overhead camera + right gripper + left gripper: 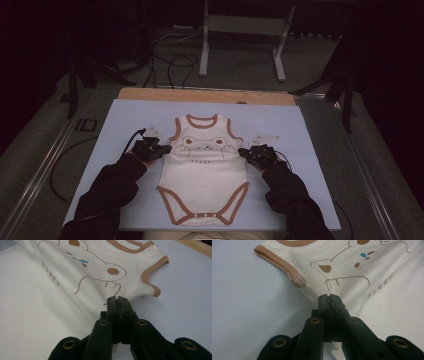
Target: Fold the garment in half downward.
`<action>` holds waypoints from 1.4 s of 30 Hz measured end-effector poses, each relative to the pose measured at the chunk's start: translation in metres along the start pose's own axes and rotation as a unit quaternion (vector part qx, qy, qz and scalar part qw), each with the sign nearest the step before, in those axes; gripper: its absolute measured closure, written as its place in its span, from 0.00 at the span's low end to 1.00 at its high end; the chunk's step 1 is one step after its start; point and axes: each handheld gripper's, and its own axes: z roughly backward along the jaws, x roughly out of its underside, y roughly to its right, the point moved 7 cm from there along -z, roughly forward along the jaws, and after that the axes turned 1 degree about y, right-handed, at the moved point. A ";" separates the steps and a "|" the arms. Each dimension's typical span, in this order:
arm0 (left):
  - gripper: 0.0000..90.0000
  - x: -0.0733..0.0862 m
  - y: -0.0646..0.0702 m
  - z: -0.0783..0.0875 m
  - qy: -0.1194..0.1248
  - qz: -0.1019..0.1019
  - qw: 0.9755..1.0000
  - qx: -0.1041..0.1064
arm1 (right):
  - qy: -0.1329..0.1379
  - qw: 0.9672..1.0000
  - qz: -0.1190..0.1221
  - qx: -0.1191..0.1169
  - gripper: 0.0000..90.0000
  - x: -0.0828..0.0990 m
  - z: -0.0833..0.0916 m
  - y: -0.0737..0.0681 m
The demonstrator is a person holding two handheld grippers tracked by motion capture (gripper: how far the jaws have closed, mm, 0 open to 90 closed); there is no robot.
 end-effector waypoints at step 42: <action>1.00 0.048 0.057 0.036 -0.017 -0.033 0.999 0.038 | -0.014 0.999 0.011 -0.037 1.00 0.041 0.047 -0.062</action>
